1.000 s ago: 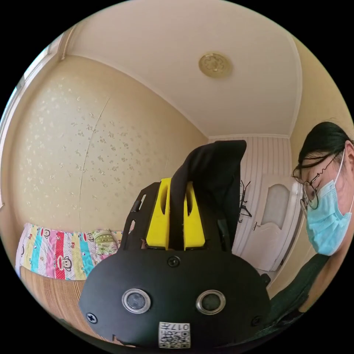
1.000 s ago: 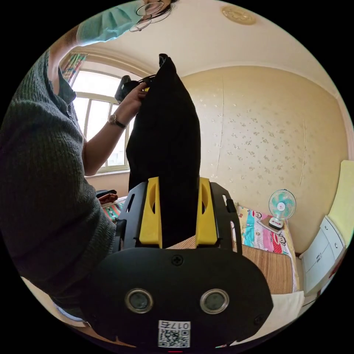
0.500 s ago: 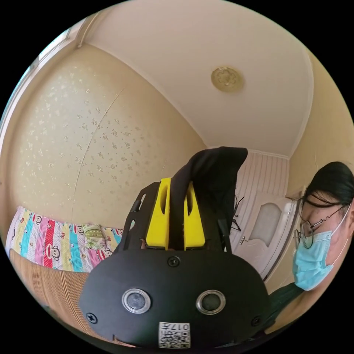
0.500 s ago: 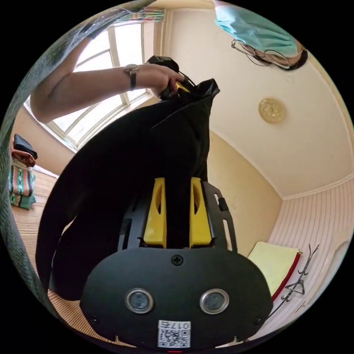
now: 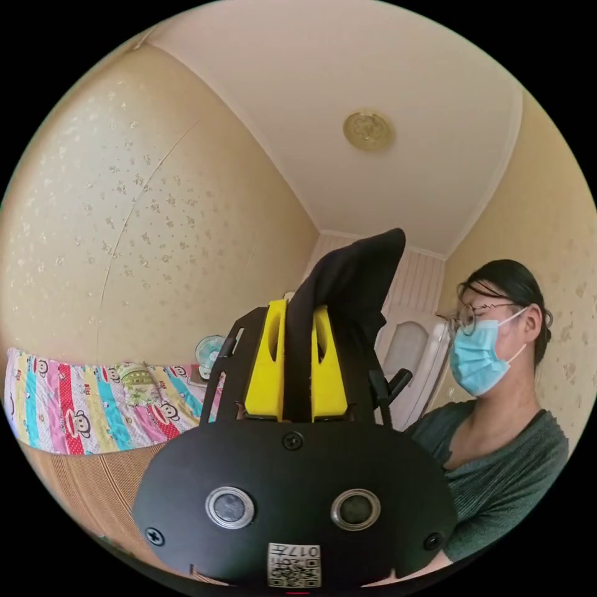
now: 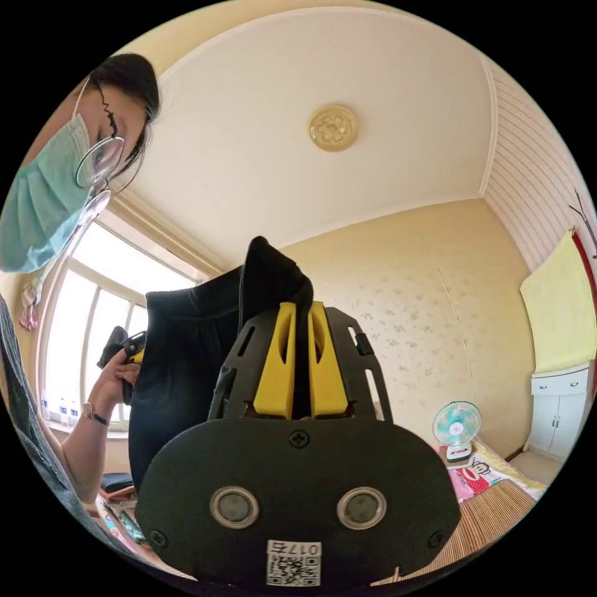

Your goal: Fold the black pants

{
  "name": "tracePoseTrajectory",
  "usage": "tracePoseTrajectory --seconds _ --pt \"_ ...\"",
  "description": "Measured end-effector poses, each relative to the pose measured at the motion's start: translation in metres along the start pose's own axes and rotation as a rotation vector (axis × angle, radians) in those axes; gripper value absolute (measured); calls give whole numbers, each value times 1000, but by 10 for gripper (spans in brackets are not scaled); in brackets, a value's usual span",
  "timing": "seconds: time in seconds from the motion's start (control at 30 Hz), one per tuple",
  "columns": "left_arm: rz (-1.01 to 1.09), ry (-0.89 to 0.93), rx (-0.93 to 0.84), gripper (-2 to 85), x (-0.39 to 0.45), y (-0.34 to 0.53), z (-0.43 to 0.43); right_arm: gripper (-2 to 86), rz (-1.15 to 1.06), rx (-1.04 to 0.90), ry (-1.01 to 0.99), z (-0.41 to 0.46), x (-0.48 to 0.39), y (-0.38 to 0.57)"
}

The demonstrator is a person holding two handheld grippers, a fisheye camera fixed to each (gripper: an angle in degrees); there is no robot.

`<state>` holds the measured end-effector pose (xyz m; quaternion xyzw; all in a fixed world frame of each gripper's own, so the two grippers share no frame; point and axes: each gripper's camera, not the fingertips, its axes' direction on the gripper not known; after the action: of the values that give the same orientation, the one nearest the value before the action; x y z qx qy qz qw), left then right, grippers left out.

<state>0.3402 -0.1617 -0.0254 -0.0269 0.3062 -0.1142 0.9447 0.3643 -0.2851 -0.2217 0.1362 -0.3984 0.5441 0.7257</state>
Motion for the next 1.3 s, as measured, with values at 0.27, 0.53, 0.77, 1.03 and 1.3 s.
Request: tracePoseTrajectory --seconds 0.27,0.53,0.77,1.03,1.3 --pt "44 -415 97 66 -70 -73 20 37 -91 -160 17 113 82 -25" --pt "-341 -735 -204 85 -462 -103 118 46 271 -760 232 399 344 198" --pt "-539 -799 -739 87 -608 115 88 33 182 -1410 238 257 420 478" --pt "-831 -724 -1276 106 -686 297 21 79 511 -1992 -91 96 393 660" --pt "-889 -505 -1391 114 -736 298 3 112 854 -2153 -150 61 365 715"
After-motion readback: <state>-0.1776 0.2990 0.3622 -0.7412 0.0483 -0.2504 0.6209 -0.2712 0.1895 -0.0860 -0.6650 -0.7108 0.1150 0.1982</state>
